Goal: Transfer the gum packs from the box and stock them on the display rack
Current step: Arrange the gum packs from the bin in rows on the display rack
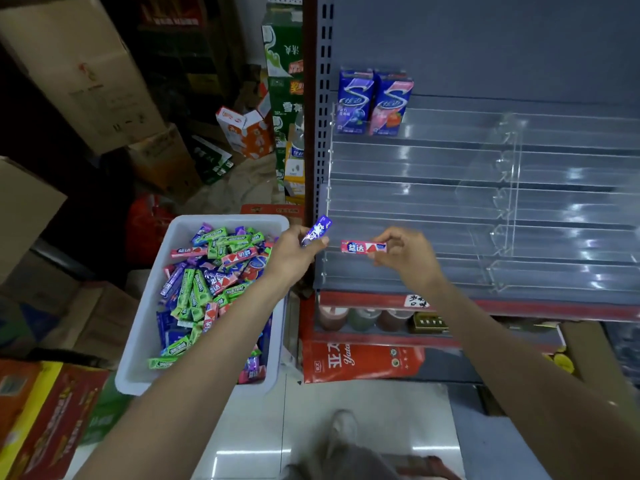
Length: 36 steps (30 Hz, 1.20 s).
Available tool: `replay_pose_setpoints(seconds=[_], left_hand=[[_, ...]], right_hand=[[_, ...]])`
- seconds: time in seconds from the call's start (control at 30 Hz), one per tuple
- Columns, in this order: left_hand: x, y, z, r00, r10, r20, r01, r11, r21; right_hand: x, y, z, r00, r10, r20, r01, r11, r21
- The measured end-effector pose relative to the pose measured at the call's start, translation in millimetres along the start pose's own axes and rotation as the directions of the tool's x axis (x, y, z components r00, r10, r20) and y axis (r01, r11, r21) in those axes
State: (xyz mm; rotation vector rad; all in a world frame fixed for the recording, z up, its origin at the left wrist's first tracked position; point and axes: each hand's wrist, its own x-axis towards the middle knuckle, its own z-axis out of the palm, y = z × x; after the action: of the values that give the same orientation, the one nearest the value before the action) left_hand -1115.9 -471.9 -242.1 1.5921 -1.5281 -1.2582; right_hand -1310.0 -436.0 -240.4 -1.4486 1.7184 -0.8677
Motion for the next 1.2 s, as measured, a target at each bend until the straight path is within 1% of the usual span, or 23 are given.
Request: replay_pose_setpoints(seconds=[0.1,0.23,0.3,0.37,0.47,0.6,0.7,0.83,0.9,1.03,1.1,1.2], left_hand=[[-5,-12,-3,1.000,-0.027,0.004,0.027,0.998,-0.048],[-12,-27,-11,0.998,-0.056,0.013,0.057,0.997,-0.057],[-15,-31,-15,0.998,-0.054,0.022,0.055,0.997,-0.057],[-15,-32,-16,0.998,-0.057,0.035,0.058,0.998,-0.025],[-14,-32,-15,0.995,-0.066,0.069,0.066,0.998,0.014],[-15,-29,-13,0.993,-0.077,0.090,0.081,0.996,-0.041],[-15,-28,-13,0.992,-0.085,0.098,0.091,0.994,-0.058],[-15,-27,-15,0.991,-0.087,0.101,0.095,0.992,-0.077],[-16,-26,-15,0.991,-0.089,0.103,0.097,0.992,-0.075],[-17,-24,-18,0.989,-0.075,0.125,0.080,0.996,-0.032],[-17,-25,-20,0.989,-0.062,0.138,0.063,0.998,0.001],[-18,-24,-21,0.990,-0.055,0.133,0.054,0.998,0.006]], right_hand=[[1,19,8,1.000,0.003,0.009,-0.002,0.995,-0.101],[4,26,19,0.997,-0.044,0.065,0.058,0.970,-0.236],[7,27,24,0.995,-0.058,0.079,0.078,0.959,-0.271],[9,28,28,0.992,-0.058,0.112,0.088,0.954,-0.285],[7,27,32,0.984,-0.021,0.175,0.069,0.958,-0.277],[4,25,31,0.975,-0.016,0.224,0.082,0.954,-0.288],[3,23,33,0.970,-0.011,0.244,0.093,0.940,-0.327],[4,20,38,0.944,-0.024,0.328,0.164,0.899,-0.406],[3,21,39,0.945,-0.032,0.325,0.173,0.894,-0.414],[3,21,38,0.955,-0.007,0.298,0.138,0.896,-0.422],[5,19,37,0.952,0.001,0.305,0.136,0.894,-0.427],[5,18,38,0.950,0.005,0.314,0.138,0.891,-0.433]])
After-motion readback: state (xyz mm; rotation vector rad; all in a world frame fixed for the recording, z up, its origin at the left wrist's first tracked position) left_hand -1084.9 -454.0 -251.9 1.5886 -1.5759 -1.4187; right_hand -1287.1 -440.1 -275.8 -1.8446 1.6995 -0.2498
